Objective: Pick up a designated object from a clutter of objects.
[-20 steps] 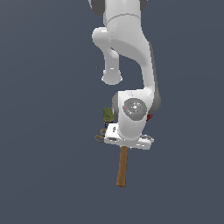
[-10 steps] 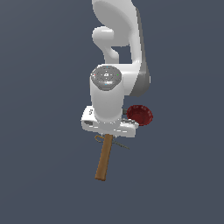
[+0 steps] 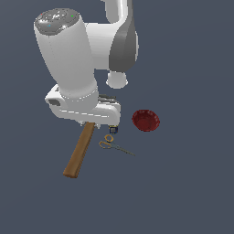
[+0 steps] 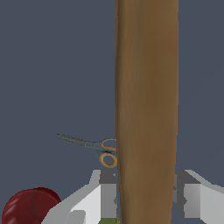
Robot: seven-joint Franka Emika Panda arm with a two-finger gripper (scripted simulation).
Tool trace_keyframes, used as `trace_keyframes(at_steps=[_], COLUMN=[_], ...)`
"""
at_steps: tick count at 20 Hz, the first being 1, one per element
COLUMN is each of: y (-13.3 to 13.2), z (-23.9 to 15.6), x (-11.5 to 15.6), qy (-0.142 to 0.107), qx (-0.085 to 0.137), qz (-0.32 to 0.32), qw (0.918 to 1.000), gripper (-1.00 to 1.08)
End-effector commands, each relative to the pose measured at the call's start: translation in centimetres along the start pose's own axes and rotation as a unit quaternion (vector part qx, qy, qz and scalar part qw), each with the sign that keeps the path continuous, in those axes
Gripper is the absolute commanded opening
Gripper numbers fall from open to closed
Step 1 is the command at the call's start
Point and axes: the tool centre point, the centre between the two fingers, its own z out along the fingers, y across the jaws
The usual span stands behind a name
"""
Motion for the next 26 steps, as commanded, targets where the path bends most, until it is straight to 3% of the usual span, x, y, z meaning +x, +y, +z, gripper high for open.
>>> trace_keyframes(at_steps=[1, 14, 26], y=[2.0, 10.8, 13.8], z=[-2.7, -13.8, -17.5], x=[0.1, 0.9, 1.4], qy=[0.001, 0.001, 0.001], qx=[0.000, -0.001, -0.002], qz=[0.000, 0.000, 0.000], qw=[1.0000, 1.0000, 1.0000], gripper=[-1.00, -1.00, -1.00])
